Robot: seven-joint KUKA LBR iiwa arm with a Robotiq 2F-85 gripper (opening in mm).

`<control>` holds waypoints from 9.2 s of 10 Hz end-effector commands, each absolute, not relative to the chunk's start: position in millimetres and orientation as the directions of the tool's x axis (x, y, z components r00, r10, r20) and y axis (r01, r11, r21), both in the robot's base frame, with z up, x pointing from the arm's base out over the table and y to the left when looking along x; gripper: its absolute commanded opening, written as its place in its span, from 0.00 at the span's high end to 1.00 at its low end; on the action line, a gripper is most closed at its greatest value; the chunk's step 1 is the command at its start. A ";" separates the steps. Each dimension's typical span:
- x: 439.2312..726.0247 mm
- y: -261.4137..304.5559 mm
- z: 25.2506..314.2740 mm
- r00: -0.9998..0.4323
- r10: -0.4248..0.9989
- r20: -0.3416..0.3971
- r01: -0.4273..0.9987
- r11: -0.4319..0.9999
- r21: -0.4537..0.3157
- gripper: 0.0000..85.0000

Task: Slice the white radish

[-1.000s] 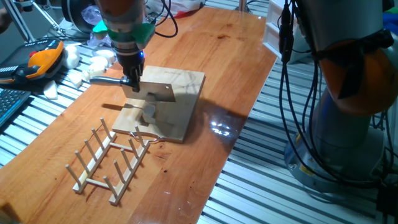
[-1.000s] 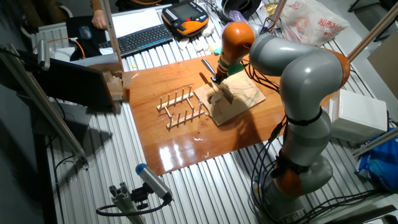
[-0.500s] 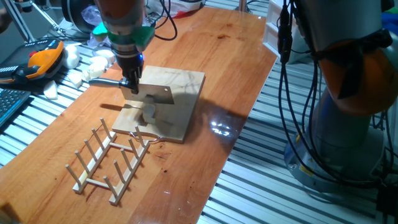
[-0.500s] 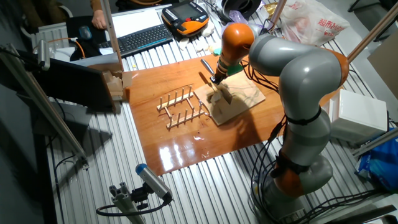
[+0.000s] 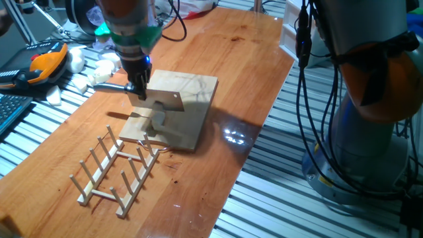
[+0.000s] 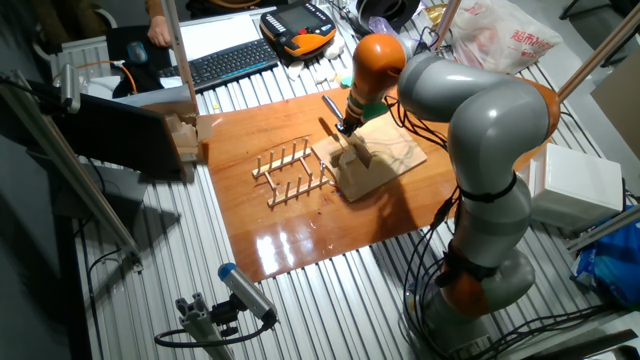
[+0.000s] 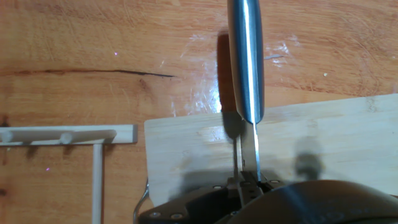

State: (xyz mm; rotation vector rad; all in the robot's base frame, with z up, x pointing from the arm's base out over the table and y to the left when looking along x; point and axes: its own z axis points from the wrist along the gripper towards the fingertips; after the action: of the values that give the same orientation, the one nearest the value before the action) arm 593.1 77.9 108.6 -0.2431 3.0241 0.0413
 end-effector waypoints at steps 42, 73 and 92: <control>595.2 57.0 112.8 -0.962 -0.237 -0.132 -0.243 0.969 0.030 1.00; 620.0 37.9 92.1 -0.955 -0.289 -0.062 -0.291 0.957 0.023 1.00; 624.0 43.6 100.6 -0.949 -0.290 -0.121 -0.298 0.953 0.059 1.00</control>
State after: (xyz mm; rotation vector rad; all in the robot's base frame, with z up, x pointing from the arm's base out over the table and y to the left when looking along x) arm 624.1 44.4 100.5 -0.4494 2.9943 0.1173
